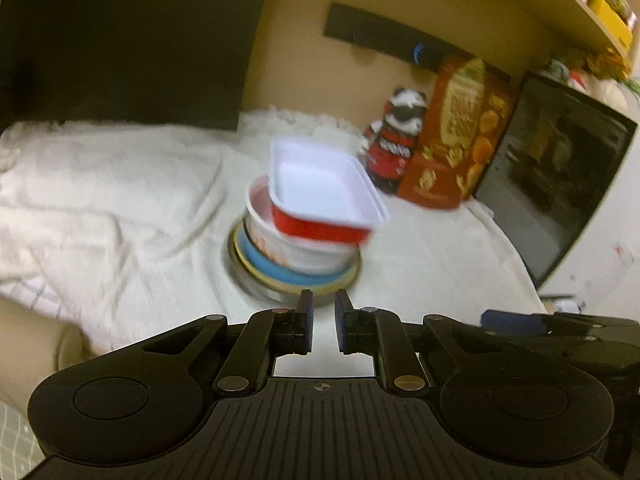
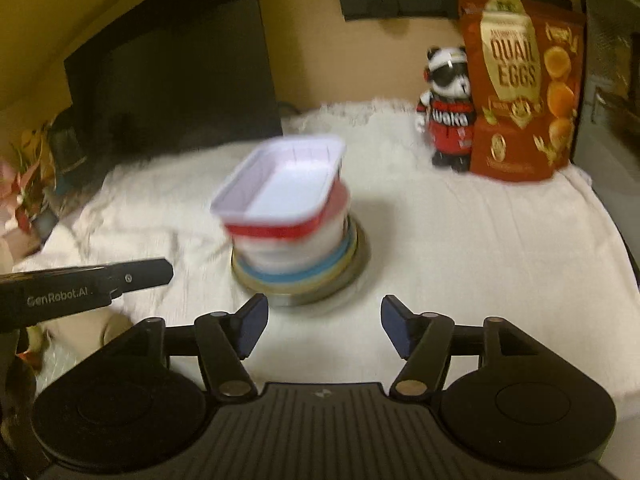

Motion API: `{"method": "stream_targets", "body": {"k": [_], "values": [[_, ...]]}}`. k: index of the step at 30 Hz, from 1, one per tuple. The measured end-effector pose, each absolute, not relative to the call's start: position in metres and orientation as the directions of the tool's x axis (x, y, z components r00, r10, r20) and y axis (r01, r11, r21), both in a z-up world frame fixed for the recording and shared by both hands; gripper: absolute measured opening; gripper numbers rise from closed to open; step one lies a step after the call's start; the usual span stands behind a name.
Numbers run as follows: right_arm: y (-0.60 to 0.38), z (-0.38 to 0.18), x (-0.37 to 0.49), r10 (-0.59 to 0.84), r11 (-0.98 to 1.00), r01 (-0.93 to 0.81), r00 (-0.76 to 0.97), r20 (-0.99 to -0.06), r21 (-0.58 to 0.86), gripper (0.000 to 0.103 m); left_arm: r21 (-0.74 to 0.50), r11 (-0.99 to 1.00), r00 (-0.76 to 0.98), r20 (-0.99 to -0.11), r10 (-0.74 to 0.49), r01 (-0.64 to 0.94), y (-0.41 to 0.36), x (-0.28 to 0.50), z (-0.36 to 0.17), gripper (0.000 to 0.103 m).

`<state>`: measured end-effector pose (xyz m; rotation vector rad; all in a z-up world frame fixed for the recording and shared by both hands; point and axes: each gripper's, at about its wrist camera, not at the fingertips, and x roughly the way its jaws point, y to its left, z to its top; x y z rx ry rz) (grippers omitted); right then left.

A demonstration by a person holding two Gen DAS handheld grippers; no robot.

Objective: Organize plates and bowls
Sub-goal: 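Open both grippers and pull them back from the stack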

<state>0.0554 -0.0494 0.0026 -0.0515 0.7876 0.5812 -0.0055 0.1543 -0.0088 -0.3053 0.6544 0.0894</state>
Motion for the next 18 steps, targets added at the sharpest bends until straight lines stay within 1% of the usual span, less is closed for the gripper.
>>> {"method": "stream_targets", "body": {"k": [2,7,12,18], "values": [[-0.058,-0.003,0.042,0.468,0.847,-0.501,0.542,-0.698,0.179,0.063,-0.252,0.951,0.776,-0.631,-0.019,-0.182,0.147,-0.012,-0.010,0.015],[-0.073,-0.006,0.020,0.465,0.853,-0.481,0.524,-0.714,0.203,0.063,-0.196,0.962,0.744,-0.668,0.011,-0.190,0.123,-0.030,-0.014,0.015],[-0.079,-0.004,0.009,0.450,0.859,-0.480,0.540,-0.712,0.179,0.063,-0.184,0.963,0.726,-0.688,0.016,-0.195,0.110,-0.037,-0.018,0.015],[-0.082,-0.004,0.008,0.462,0.849,-0.495,0.528,-0.712,0.184,0.063,-0.153,0.967,0.719,-0.694,0.043,-0.205,0.101,-0.043,-0.014,0.015]]}}
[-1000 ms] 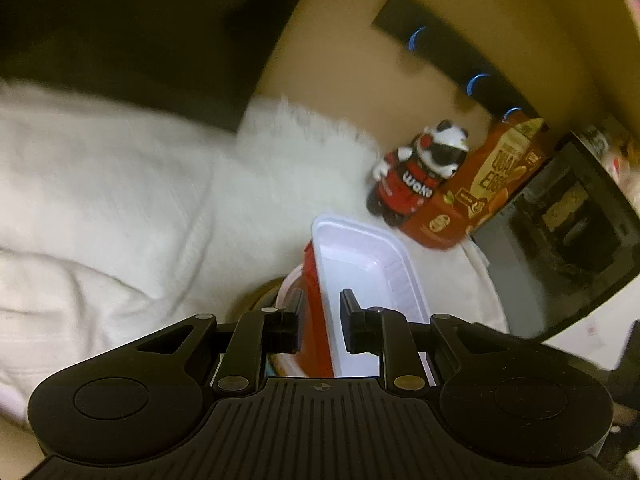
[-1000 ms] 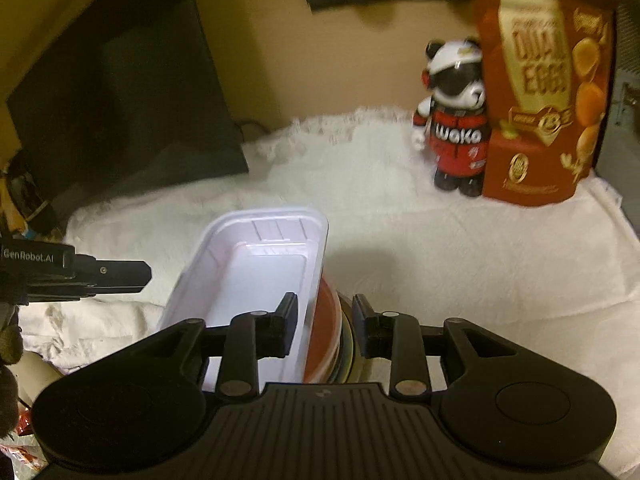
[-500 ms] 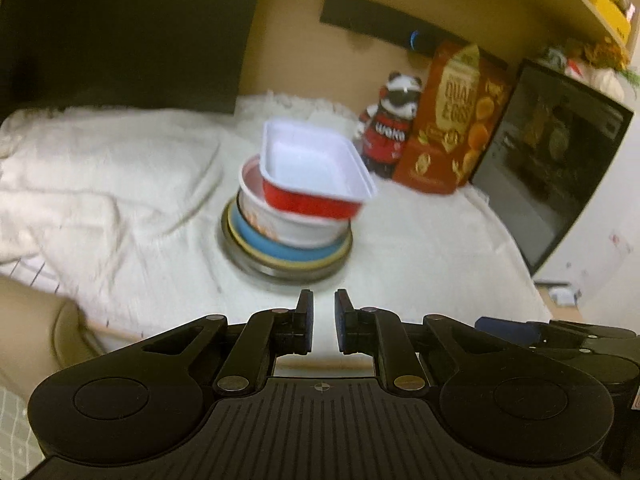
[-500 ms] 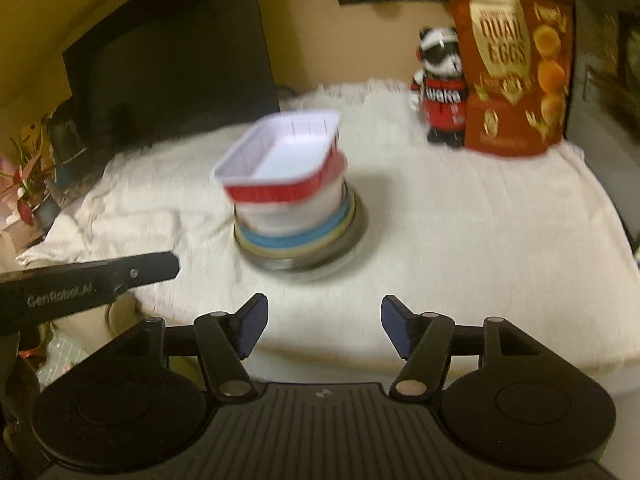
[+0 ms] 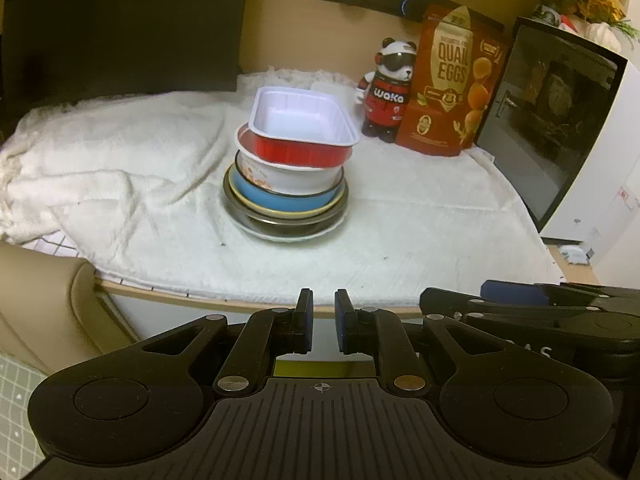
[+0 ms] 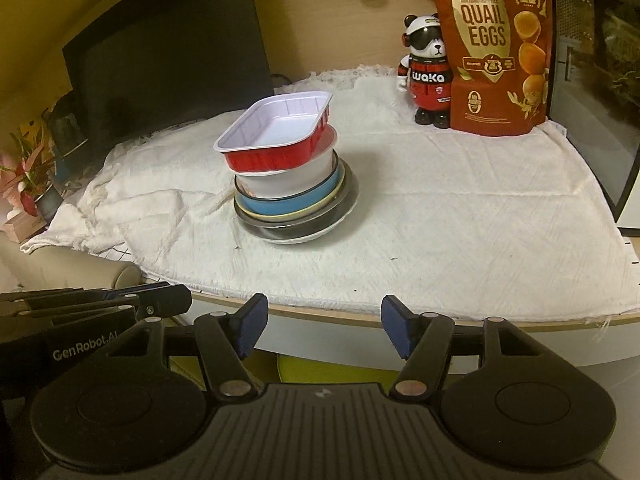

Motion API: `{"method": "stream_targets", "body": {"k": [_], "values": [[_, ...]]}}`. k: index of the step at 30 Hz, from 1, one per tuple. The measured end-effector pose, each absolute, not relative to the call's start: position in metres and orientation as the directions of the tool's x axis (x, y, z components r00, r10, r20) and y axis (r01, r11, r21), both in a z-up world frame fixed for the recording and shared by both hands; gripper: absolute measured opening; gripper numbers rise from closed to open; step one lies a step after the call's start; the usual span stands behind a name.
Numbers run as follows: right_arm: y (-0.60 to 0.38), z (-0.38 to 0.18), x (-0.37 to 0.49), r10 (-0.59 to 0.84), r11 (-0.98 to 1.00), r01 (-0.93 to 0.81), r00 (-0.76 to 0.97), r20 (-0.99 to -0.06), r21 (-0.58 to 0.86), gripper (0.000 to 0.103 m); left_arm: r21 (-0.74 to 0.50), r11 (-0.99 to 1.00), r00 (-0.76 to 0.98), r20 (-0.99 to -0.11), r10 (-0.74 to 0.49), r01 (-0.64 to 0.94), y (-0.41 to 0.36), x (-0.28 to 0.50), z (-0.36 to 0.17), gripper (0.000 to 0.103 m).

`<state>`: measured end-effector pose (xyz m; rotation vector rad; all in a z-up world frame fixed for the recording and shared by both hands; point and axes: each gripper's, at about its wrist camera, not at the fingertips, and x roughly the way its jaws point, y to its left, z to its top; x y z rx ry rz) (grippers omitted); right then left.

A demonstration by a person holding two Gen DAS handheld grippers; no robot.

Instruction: Organize plates and bowls

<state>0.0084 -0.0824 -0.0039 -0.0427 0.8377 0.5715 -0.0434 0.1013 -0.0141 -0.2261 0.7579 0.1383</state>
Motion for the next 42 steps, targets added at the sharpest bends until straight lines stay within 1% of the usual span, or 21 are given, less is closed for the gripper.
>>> {"method": "stream_targets", "body": {"k": [42], "values": [[-0.0738,-0.0049,0.0098,0.479,0.836,-0.513,0.510,-0.714,0.194,0.063,-0.147,0.969,0.715,-0.698,0.042,-0.200,0.1026,-0.0436,-0.0144,0.015]]}}
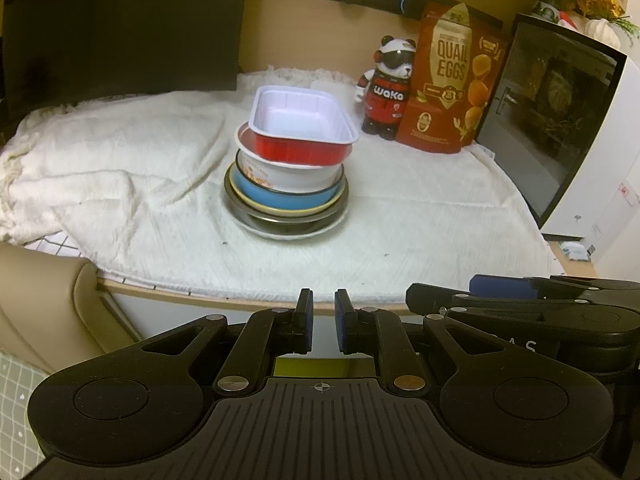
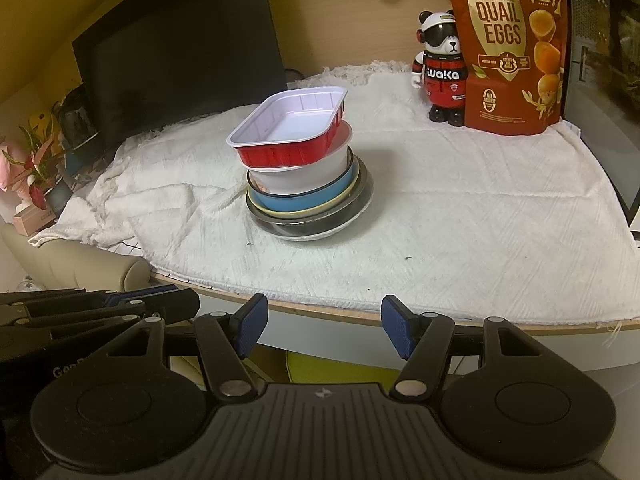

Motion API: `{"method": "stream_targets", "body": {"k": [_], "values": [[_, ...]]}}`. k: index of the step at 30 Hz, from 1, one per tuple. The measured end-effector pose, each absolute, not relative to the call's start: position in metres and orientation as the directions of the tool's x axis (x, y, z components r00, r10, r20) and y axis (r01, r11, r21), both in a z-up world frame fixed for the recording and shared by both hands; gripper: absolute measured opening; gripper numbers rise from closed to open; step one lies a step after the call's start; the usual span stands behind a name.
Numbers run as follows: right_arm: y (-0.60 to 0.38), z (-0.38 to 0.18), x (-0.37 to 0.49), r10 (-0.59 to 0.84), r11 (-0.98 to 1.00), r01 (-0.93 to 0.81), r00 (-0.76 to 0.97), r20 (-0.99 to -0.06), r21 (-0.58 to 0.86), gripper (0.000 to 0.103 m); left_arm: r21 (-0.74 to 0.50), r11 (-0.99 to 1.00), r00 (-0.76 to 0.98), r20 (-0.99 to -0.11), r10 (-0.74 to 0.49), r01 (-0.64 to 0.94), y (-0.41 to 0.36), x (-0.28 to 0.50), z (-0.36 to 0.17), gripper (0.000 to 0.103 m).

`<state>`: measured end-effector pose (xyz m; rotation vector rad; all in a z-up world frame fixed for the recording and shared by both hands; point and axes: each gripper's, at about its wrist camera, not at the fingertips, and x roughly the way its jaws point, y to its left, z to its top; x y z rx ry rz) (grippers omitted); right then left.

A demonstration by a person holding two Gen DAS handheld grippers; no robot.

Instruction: Organize plates and bowls

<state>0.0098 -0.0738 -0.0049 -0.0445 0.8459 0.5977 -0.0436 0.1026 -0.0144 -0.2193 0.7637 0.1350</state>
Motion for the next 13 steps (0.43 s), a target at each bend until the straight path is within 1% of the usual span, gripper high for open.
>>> {"method": "stream_targets", "body": {"k": [13], "values": [[-0.066,-0.007,0.015,0.481,0.834,-0.515,0.505,-0.716,0.197,0.063,-0.138,0.969,0.707,-0.706,0.048,-0.204,0.114,-0.035,-0.017,0.015]]}}
